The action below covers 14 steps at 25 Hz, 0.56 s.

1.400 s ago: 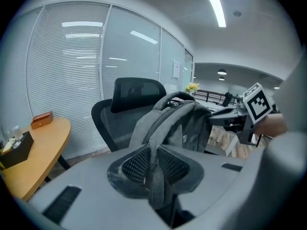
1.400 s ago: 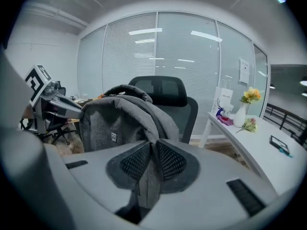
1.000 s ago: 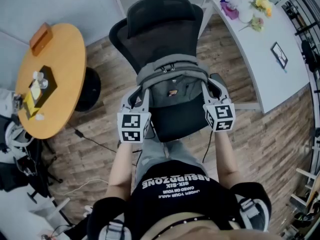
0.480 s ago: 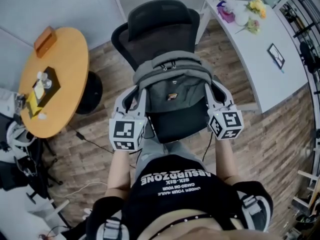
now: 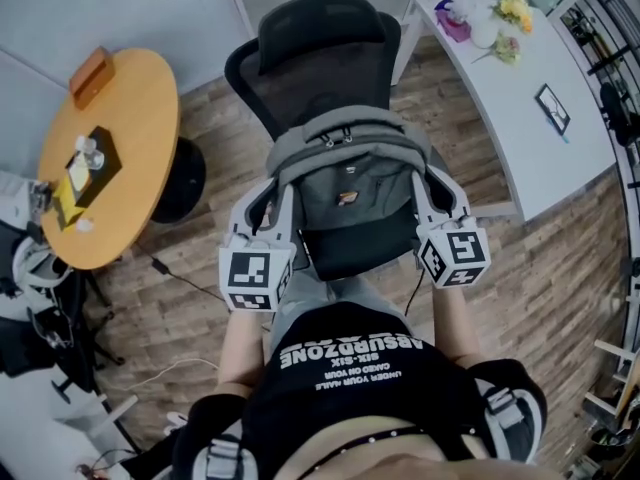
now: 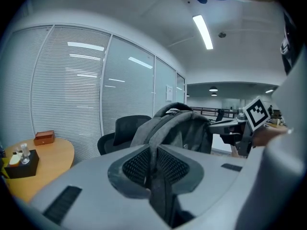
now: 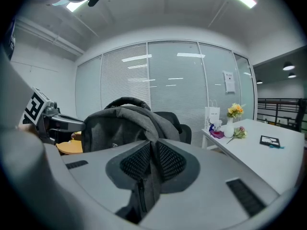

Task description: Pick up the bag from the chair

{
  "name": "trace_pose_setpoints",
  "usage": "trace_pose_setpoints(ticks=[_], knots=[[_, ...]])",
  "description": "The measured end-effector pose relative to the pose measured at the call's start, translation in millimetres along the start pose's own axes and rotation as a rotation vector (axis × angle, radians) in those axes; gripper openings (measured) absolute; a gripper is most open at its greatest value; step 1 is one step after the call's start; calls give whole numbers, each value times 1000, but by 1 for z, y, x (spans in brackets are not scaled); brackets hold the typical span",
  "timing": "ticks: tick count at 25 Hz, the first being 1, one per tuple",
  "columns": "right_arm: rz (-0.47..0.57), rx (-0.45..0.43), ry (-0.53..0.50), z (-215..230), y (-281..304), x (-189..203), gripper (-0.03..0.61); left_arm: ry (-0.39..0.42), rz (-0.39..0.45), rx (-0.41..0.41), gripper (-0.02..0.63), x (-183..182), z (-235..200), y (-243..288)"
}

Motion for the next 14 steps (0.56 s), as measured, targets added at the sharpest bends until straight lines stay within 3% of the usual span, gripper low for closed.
trace_pose_setpoints(ticks=[14], knots=[[-41,4,4,-3,-6,14,63,-1,-30,45,64,20,10,-8]])
Point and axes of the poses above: the fingertips, and each gripper's own axes: y forward along the fingers, z to its right, x out of its underside, the point moved 4 cm from there along -y, backward along the fingers, and after that the axes turned 14 degrees about -z, right-handed, at the moved point
